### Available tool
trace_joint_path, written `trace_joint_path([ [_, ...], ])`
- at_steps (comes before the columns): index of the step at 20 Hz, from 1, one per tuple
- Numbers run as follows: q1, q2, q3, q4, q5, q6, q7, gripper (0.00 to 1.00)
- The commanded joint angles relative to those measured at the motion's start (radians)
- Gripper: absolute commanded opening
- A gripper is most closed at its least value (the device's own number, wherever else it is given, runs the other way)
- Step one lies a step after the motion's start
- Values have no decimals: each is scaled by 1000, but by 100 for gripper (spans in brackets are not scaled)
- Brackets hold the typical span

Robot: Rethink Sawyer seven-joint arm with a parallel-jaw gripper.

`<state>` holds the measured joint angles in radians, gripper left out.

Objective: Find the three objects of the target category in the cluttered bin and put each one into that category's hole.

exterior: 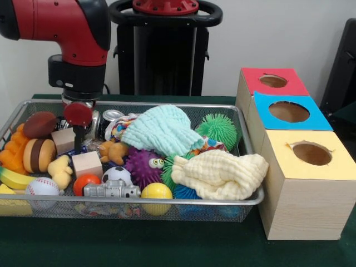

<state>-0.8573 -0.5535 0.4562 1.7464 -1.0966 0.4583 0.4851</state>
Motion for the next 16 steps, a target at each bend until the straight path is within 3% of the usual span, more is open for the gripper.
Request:
trace_joint_path([
  [1, -14, 52, -50, -78, 37, 185, -44, 100],
  [16, -57, -16, -18, 29, 144, 196, -44, 100],
])
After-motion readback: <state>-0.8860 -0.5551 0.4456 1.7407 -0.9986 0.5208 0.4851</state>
